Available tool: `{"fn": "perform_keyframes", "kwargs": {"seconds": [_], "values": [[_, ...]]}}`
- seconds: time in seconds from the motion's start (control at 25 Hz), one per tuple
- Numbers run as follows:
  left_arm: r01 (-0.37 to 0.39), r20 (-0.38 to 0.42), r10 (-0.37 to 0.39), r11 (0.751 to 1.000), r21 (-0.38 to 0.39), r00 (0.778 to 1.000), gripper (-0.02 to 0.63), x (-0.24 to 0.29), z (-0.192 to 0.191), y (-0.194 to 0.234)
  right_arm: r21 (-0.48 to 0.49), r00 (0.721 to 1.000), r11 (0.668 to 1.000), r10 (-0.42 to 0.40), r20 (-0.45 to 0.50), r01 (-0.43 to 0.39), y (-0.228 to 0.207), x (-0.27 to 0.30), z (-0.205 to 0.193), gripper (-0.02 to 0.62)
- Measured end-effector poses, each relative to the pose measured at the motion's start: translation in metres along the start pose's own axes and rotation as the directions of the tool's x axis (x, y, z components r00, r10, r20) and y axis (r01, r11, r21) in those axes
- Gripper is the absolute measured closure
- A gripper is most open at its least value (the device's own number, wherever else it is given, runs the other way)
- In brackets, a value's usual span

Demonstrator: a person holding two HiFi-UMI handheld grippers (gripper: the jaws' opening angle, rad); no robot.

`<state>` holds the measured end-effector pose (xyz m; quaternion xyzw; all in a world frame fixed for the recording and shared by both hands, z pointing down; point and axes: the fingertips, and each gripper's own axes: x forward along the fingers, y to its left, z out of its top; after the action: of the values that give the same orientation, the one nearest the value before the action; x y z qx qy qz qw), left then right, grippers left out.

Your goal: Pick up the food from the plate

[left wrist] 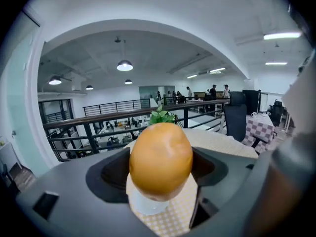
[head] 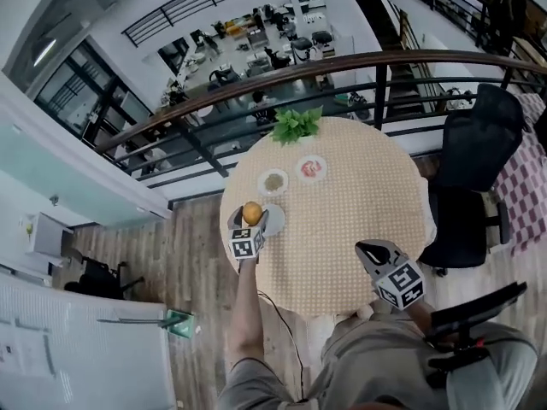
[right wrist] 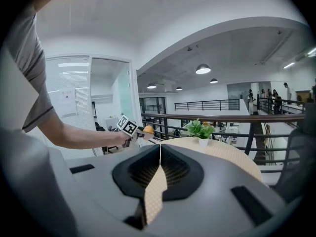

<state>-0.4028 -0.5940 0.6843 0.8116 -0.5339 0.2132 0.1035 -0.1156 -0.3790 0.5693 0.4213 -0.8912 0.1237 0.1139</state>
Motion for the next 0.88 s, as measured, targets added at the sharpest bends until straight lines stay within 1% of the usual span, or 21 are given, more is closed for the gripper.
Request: {"fn": "perform_keyframes", "kwargs": {"seconds": [0.16,0.28,0.48,0.6,0.76,0.8,0.88], "values": [[0.0,0.138,0.002,1.0,-0.014,0.99,0.233,-0.051,0.044,-0.036,-0.014,0.999,1.0,0.025,0.045,-0.024,0.002,0.003,0.018,0.58],[-0.003,0.237,0.009,1.0,-0.028,0.971,0.233,-0.098,0.071,-0.059,-0.025,0.997,0.999,0.041,0.071,-0.039,0.006,0.003,0.033,0.58],[-0.032,0.387,0.051,0.998,-0.054,0.921,0.233,-0.176,0.103,-0.09,-0.032,0.993,0.999,0.047,0.107,-0.044,0.008,0.003,0.049,0.58],[-0.045,0.463,0.07,0.997,-0.065,0.883,0.233,-0.222,0.114,-0.104,-0.037,0.992,0.998,0.055,0.115,-0.051,0.013,0.0,0.052,0.58],[-0.06,0.536,0.086,0.996,-0.065,0.84,0.233,-0.276,0.122,-0.125,-0.054,0.988,0.996,0.084,0.126,-0.078,0.025,-0.004,0.056,0.58],[-0.066,0.548,0.093,0.995,-0.068,0.832,0.233,-0.287,0.123,-0.13,-0.058,0.987,0.995,0.089,0.134,-0.082,0.028,-0.006,0.058,0.58],[-0.079,0.558,0.105,0.994,-0.07,0.823,0.233,-0.301,0.12,-0.14,-0.066,0.983,0.994,0.098,0.153,-0.089,0.031,-0.01,0.063,0.58]]}}
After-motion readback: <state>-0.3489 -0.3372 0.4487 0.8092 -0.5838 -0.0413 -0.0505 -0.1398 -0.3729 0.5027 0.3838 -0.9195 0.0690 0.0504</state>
